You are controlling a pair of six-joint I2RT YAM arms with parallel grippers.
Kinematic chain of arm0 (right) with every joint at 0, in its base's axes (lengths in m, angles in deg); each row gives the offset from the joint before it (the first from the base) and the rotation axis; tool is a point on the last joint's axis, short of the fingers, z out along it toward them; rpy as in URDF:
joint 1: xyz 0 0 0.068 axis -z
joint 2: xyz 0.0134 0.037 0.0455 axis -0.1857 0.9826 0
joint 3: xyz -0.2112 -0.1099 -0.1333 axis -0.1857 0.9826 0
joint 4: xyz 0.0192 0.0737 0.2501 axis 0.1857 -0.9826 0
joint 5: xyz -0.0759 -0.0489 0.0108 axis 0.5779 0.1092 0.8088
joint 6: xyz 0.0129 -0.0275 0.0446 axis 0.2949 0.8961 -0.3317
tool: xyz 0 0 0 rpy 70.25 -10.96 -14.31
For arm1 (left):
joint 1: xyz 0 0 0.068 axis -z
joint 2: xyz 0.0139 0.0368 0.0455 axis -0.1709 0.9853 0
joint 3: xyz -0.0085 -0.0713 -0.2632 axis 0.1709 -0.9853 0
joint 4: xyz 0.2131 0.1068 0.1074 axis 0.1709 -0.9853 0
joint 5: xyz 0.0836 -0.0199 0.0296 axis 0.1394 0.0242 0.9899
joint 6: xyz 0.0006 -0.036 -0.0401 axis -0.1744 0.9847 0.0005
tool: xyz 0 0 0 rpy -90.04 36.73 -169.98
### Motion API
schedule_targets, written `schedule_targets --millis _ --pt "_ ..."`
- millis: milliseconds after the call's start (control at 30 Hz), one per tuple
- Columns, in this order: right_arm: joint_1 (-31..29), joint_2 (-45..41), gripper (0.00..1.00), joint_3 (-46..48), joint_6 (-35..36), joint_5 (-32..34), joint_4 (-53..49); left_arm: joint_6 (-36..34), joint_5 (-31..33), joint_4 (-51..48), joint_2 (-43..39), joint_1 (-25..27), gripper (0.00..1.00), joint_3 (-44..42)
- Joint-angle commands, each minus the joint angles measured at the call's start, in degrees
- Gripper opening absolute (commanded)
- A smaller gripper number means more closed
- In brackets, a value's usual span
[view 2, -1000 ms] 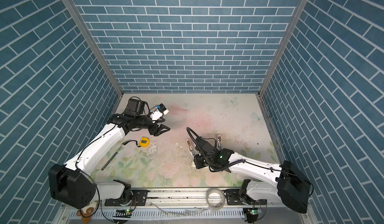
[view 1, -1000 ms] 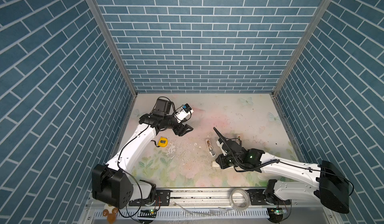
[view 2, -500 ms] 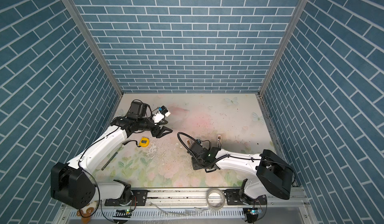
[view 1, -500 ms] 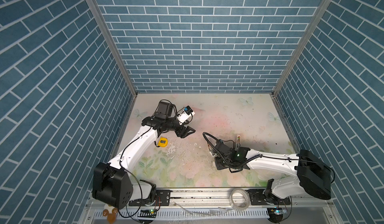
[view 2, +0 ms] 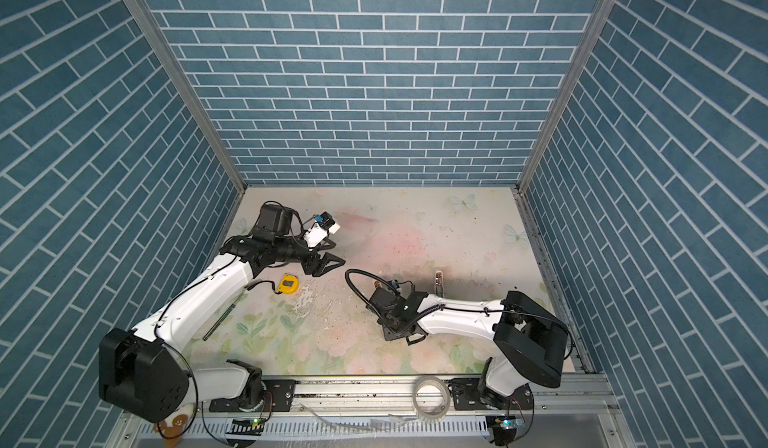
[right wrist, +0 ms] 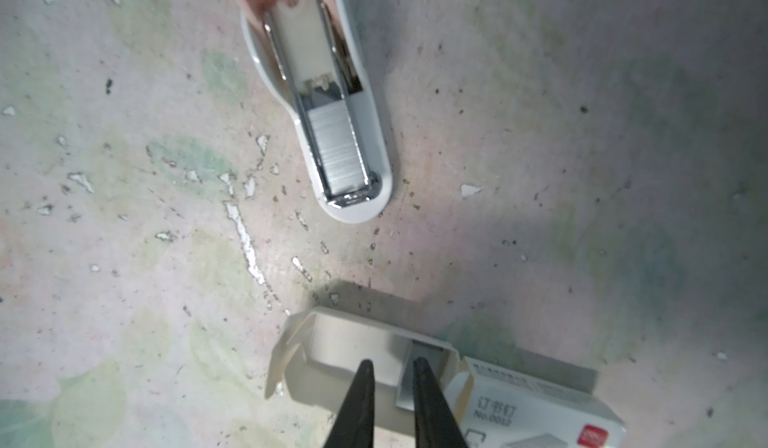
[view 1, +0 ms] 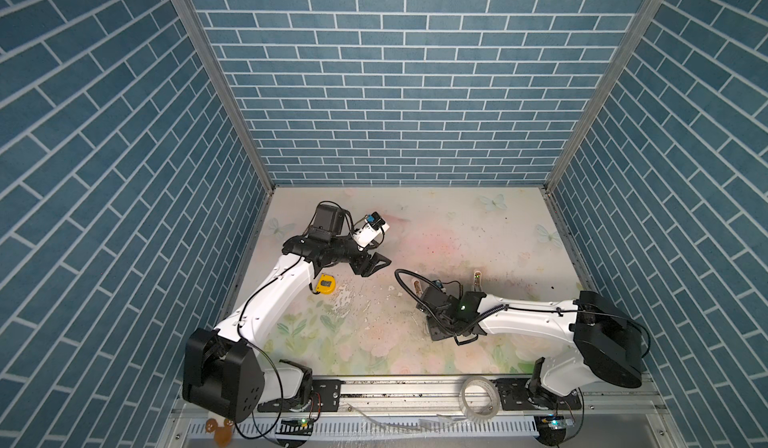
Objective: Load the staples into the stapler
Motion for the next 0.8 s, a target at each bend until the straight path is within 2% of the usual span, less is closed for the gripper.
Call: schedule_targets --millis 0,767 --pt "-0.6 0.7 0.21 -1.5 -2.3 2.4 -3.3 0.8 0.1 0.3 -1.2 -0.1 0.72 -0.6" --pt "-2.1 4.6 0.29 -3.5 -3.7 4.9 -6.2 1.0 -0.4 1.6 -0.4 -0.1 0.72 -2.1"
